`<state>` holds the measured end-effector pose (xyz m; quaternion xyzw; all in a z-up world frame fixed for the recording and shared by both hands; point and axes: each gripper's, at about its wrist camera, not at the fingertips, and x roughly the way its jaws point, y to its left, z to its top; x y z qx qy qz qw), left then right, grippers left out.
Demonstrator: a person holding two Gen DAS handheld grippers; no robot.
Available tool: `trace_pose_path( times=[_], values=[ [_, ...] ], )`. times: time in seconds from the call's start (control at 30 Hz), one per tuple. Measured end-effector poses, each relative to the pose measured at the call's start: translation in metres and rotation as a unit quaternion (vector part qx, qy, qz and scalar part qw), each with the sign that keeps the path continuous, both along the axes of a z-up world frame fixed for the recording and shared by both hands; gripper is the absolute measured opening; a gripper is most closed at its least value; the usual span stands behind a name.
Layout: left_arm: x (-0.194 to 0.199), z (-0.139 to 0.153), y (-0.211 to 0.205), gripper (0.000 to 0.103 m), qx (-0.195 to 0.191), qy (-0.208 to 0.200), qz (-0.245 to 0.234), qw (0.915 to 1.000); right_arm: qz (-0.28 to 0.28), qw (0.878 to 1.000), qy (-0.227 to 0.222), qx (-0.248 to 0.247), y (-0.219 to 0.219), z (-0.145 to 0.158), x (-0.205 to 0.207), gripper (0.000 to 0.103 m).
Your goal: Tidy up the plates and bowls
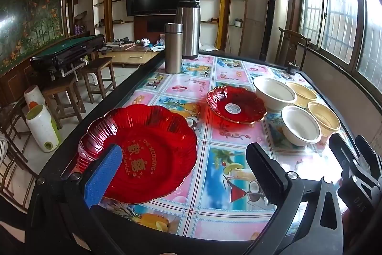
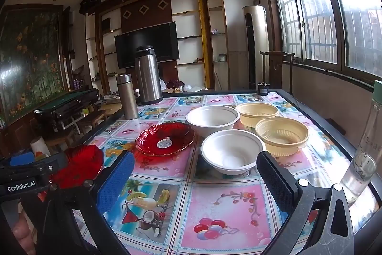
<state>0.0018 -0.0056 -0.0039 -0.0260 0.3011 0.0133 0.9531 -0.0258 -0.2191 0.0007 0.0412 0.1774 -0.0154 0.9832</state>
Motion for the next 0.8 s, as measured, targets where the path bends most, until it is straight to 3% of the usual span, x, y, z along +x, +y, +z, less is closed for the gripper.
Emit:
trace_pose_path(
  times=[0.8],
  values=[
    [0.007,-0.003,-0.002,0.103,0.007,0.001,-0.013,0.9999,-0.008,1.0,0.016,0.004,0.001,-0.005,0.014,0.103]
  ],
)
